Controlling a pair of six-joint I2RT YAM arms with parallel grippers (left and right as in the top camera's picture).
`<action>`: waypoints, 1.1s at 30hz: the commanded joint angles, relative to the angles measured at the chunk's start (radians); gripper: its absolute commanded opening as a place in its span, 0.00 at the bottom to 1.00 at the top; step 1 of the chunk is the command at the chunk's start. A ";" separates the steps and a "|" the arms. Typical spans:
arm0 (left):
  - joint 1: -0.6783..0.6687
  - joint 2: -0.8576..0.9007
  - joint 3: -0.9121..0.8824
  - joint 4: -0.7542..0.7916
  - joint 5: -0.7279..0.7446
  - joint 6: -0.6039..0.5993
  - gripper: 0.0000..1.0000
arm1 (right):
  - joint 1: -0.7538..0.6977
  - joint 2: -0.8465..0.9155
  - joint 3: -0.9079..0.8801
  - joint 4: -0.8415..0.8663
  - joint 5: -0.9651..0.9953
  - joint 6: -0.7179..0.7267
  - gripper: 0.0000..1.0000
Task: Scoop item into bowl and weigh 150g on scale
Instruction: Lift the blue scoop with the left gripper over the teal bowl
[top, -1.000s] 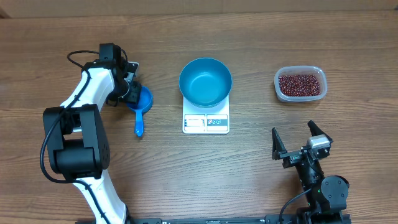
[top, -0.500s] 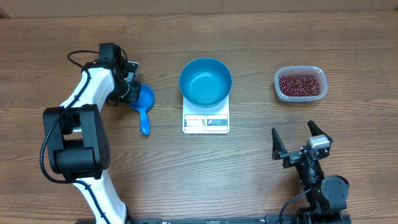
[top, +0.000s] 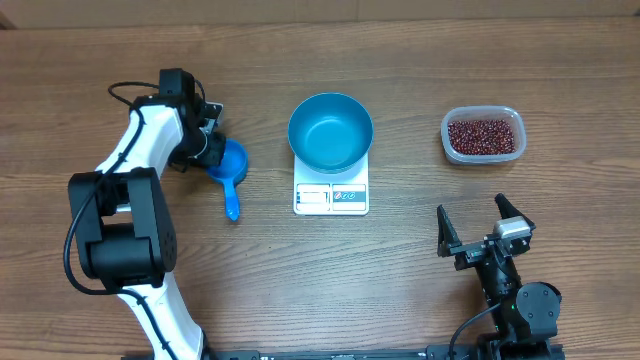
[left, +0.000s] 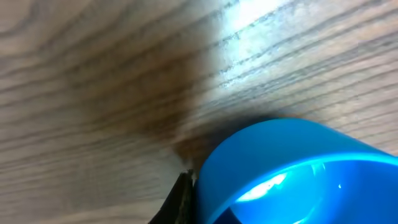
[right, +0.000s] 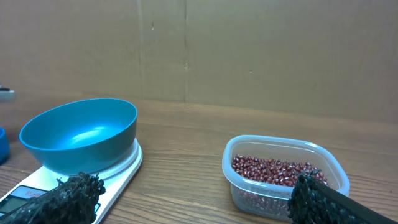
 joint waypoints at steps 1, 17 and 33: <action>0.000 0.002 0.145 -0.063 -0.036 -0.003 0.04 | 0.004 -0.009 -0.011 0.005 0.001 -0.009 1.00; -0.001 0.002 0.855 -0.531 -0.040 -0.242 0.04 | 0.004 -0.009 -0.011 0.005 0.001 -0.009 1.00; -0.001 0.000 0.933 -0.718 0.577 -0.596 0.04 | 0.004 -0.009 -0.011 0.005 0.001 -0.009 1.00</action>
